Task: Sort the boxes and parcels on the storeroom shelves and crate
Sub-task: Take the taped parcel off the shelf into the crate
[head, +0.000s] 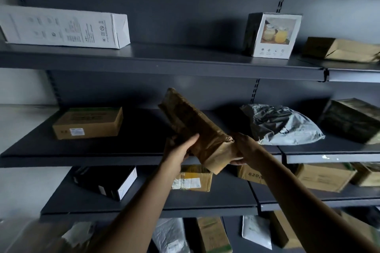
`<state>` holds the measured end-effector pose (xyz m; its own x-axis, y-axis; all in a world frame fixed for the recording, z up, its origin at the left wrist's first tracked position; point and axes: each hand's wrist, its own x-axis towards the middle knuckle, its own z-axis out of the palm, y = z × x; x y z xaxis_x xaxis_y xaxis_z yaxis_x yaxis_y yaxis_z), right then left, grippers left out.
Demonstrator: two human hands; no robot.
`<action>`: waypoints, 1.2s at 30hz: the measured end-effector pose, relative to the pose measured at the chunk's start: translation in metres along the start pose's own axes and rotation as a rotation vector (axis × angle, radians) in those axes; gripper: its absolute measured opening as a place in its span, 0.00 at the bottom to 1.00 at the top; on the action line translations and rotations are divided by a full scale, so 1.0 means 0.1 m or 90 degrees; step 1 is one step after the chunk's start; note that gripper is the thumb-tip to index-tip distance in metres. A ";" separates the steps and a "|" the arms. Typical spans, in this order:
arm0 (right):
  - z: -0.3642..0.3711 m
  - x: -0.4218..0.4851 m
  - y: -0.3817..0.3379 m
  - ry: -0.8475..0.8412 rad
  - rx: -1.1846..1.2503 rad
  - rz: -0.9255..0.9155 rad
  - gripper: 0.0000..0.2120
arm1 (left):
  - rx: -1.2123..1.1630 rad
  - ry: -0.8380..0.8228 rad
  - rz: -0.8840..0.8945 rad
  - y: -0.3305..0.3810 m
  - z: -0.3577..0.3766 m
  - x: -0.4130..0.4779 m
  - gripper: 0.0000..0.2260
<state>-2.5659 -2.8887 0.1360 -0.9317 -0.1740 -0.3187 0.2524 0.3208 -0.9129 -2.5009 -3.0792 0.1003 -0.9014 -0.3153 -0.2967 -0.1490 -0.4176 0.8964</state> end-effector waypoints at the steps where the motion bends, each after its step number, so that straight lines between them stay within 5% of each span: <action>1: 0.00 -0.04 0.03 0.003 0.022 0.007 0.08 | 0.035 0.012 -0.004 -0.01 0.00 -0.02 0.42; 4: -0.06 -0.15 0.09 0.009 0.128 0.026 0.08 | 0.134 0.047 0.019 -0.02 0.01 -0.06 0.44; 12: -0.23 -0.28 0.12 -0.140 0.144 -0.056 0.16 | 0.116 -0.047 -0.004 0.01 0.20 -0.27 0.17; 18: -0.31 -0.38 0.15 -0.204 0.110 -0.109 0.19 | 0.169 -0.049 -0.056 0.02 0.30 -0.49 0.29; 23: -0.39 -0.44 0.18 -0.210 0.043 -0.127 0.34 | 0.017 -0.103 -0.077 -0.06 0.32 -0.62 0.13; 26: -0.37 -0.45 0.19 -0.146 0.017 -0.197 0.40 | 0.125 -0.042 0.003 -0.13 0.37 -0.60 0.10; 31: -0.35 -0.48 0.21 -0.060 -0.055 -0.306 0.27 | 0.275 0.036 0.017 -0.17 0.48 -0.61 0.22; 36: -0.38 -0.45 0.32 -0.024 -0.191 -0.344 0.40 | 0.272 -0.013 -0.023 -0.13 0.62 -0.78 0.39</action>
<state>-2.5259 -2.8350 0.1311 -0.8958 -0.4167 0.1549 -0.3427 0.4251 -0.8378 -2.4543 -2.9962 0.1319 -0.9001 -0.2878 -0.3271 -0.3313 -0.0354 0.9429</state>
